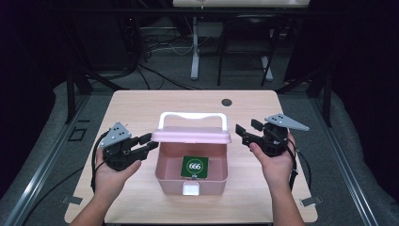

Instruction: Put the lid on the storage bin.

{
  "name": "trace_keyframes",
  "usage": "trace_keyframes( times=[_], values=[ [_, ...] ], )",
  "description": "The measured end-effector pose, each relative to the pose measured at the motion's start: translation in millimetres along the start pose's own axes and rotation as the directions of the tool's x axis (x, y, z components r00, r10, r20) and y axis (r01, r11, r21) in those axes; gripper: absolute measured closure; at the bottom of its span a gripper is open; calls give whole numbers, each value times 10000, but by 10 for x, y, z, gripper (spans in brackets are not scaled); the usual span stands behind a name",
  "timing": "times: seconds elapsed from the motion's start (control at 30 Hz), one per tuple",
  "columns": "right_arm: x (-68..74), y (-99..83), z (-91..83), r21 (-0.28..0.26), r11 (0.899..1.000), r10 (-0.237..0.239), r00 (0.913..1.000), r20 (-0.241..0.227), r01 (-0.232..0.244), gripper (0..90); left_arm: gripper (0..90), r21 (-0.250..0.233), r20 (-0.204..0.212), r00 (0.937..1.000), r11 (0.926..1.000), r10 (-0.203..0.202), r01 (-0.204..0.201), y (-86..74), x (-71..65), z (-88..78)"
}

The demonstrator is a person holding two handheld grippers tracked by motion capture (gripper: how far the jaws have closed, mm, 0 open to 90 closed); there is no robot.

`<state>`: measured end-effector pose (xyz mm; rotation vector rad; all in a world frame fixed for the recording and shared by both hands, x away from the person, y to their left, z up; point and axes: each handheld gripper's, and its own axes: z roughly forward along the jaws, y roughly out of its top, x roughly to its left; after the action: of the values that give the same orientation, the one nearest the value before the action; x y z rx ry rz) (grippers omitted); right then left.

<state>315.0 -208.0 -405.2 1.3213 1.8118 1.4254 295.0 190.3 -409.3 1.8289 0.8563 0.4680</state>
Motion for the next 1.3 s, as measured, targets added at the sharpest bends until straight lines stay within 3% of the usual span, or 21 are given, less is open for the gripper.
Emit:
trace_keyframes(
  times=[1.3],
  values=[
    [-19, -28, 45, 194, 9997, 141, 9997, -188, -138, 357, 580, 278, 191, 9996, 9994, 216, -221, -253, -106, -43]
  ],
)
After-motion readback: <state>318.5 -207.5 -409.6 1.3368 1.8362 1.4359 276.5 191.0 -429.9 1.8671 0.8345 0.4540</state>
